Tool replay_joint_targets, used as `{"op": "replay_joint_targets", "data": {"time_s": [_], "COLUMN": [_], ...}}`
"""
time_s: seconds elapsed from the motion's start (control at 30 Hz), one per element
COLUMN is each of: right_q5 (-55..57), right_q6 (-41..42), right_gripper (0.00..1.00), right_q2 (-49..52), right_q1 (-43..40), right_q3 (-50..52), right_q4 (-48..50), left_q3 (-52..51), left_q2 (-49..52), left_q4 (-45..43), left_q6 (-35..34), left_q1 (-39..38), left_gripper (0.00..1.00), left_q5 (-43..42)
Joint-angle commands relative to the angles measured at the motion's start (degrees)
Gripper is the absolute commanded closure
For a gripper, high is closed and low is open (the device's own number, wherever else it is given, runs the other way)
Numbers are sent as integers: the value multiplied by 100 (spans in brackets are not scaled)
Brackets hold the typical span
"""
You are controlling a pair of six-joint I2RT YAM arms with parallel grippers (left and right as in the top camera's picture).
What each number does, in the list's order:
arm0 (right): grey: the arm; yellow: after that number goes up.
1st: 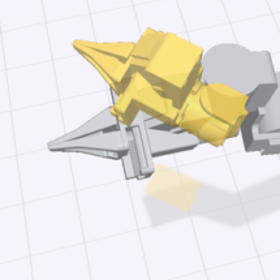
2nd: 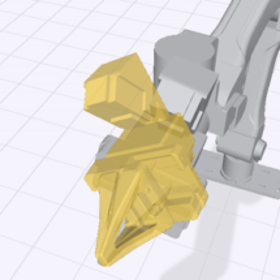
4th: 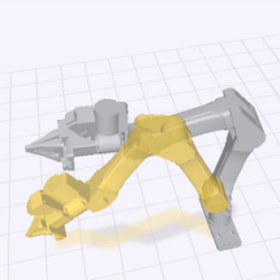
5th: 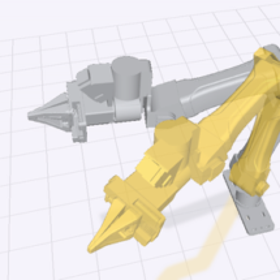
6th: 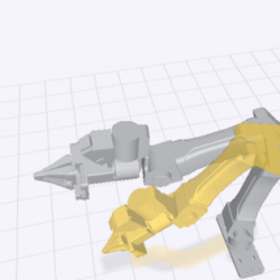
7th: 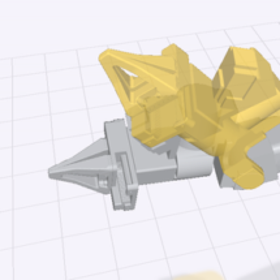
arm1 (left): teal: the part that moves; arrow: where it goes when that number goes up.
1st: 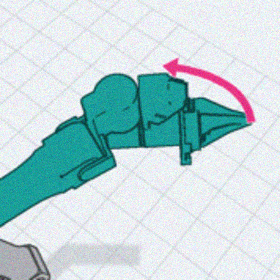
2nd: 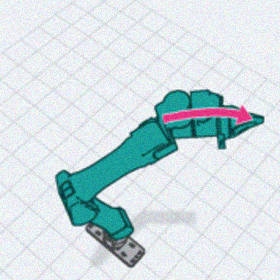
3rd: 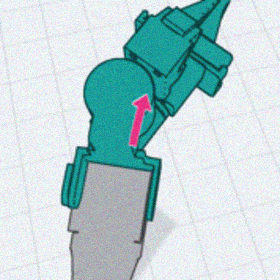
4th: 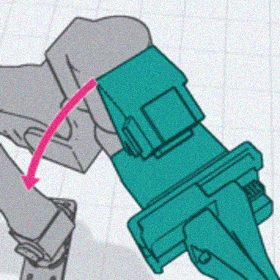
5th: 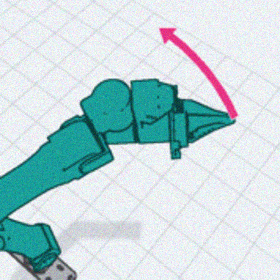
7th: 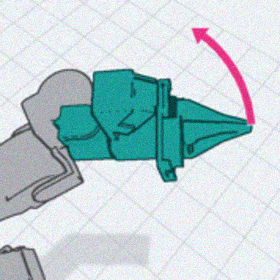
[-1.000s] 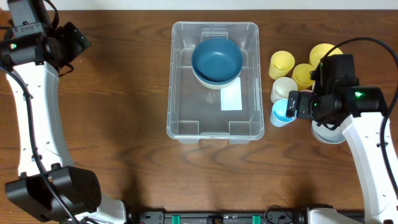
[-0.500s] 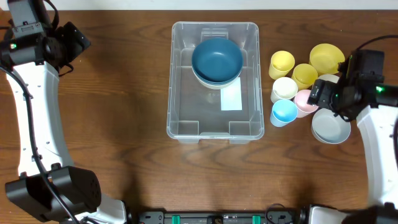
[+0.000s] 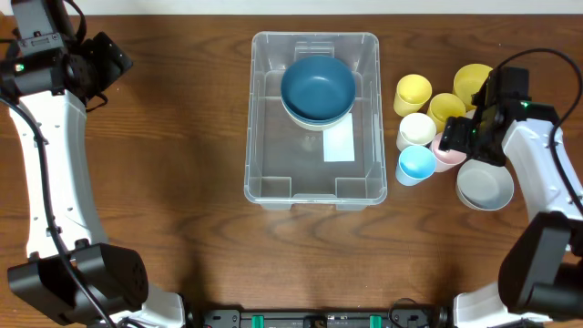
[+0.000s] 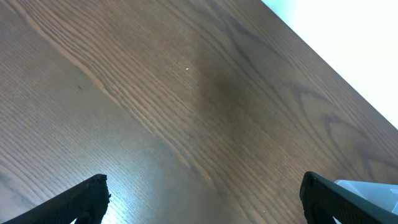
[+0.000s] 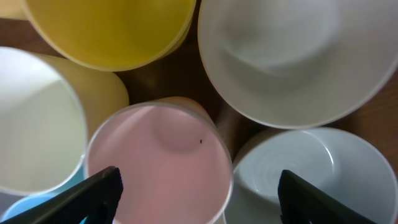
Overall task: Pack container
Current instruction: 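Lower the right gripper and grasp the pink cup's rim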
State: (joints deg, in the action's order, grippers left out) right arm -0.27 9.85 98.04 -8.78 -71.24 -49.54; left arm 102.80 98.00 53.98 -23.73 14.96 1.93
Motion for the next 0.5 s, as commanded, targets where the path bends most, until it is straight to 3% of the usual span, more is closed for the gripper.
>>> {"op": "replay_joint_targets", "data": {"time_s": [0.0, 0.1, 0.33, 0.47], "right_q5": [-17, -17, 122, 199], "right_q6": [-101, -118, -120, -118], "right_gripper": [24, 36, 54, 78], "right_q2": [219, 332, 350, 350], "right_q1": [-35, -35, -46, -50], "right_q3": [-85, -85, -70, -37], "right_q4": [52, 76, 61, 28], "left_q3": [55, 55, 55, 55], "left_q2": [11, 11, 11, 11], "left_q4": [22, 22, 22, 22], "left_q6": [57, 57, 57, 57], "left_q1": [24, 24, 24, 24], "left_gripper": [2, 2, 2, 2], "left_q5": [70, 70, 70, 70]}}
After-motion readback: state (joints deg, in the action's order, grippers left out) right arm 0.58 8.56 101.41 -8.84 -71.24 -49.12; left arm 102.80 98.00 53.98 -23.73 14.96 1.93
